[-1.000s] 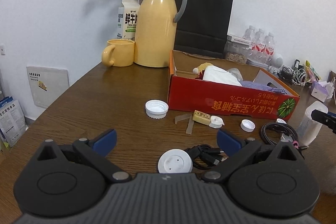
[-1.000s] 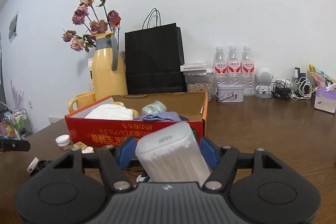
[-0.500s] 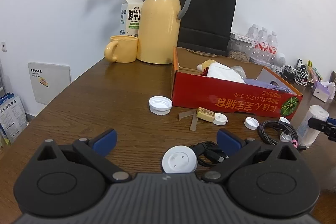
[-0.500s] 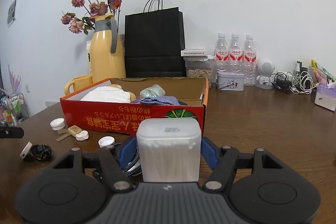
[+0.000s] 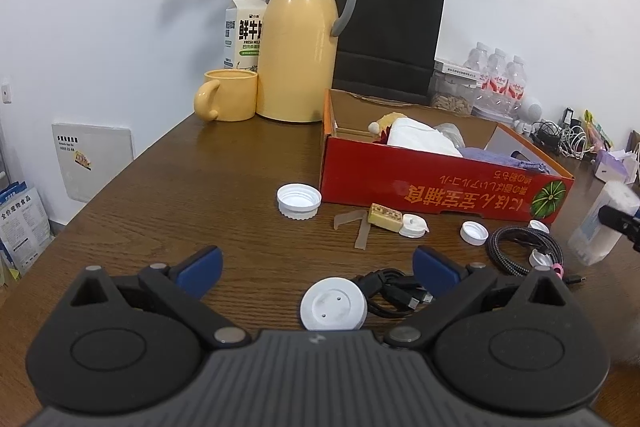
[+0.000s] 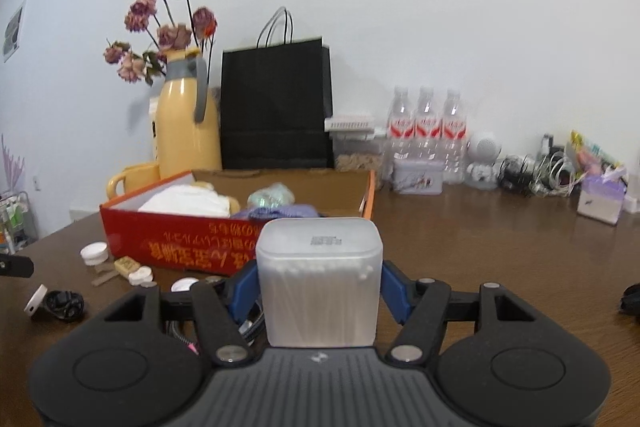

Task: Organize objects
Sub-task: 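Move the left tool toward the white bottle cap while right tool holds swab box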

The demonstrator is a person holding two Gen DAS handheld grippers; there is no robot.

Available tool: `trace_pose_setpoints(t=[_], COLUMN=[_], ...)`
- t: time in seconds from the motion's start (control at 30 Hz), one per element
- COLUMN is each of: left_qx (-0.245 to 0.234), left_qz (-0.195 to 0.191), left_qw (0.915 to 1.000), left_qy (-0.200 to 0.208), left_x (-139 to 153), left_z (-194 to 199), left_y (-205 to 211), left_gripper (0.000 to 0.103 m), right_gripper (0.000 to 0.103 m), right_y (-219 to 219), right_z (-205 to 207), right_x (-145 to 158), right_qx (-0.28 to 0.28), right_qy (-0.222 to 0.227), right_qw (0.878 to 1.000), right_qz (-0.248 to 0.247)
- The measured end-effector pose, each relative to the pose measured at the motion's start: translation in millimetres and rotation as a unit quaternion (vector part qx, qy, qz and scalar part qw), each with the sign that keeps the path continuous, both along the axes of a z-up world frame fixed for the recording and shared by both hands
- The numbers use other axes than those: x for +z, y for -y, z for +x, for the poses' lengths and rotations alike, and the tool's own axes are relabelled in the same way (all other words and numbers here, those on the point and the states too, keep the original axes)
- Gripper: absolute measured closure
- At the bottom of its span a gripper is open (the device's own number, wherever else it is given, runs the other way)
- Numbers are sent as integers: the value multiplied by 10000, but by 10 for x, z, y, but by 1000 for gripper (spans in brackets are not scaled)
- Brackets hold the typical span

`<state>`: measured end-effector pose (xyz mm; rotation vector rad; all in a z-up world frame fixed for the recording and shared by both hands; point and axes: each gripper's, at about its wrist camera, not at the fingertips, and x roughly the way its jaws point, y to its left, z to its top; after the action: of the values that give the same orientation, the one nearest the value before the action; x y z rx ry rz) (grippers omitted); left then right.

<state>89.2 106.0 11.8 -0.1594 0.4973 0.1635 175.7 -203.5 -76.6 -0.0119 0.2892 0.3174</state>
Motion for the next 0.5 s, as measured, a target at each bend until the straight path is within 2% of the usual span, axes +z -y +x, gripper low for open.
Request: trace_pose_setpoints(t=[0.13,0.5], left_qx=[10,142], left_qz=[56,309], left_qw=[10000,9994], left_qy=[1,-67], left_x=[18,165], left_z=[47,430], left_y=[17,-40], left_gripper=[0,0], right_gripper=[40,40], right_y=[-23,-51], right_z=[-67,-94], right_x=[21,35], right_qx=[40,136], right_qy=[226,281], right_qw=[9997,9995], right_qz=[-53,-72])
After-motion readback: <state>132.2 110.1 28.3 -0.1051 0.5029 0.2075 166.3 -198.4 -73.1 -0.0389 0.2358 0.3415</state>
